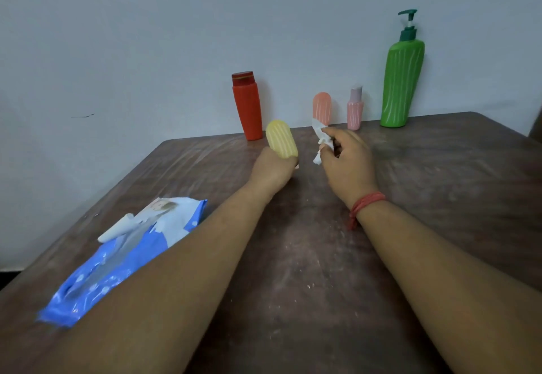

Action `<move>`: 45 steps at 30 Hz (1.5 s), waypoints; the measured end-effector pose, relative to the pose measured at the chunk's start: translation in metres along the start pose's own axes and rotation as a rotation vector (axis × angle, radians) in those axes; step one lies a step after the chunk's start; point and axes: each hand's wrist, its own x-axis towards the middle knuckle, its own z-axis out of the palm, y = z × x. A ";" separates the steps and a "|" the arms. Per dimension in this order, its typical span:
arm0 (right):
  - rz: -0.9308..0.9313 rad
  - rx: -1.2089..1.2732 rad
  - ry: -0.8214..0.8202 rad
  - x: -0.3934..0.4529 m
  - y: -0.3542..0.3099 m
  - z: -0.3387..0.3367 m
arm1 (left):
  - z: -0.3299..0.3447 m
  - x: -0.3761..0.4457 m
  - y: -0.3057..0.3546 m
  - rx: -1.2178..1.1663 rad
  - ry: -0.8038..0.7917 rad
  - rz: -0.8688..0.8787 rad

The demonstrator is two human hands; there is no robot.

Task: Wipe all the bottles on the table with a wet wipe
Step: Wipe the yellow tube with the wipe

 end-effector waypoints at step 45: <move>-0.329 -0.294 -0.123 -0.024 -0.021 -0.036 | -0.019 -0.066 -0.036 -0.250 -0.439 0.209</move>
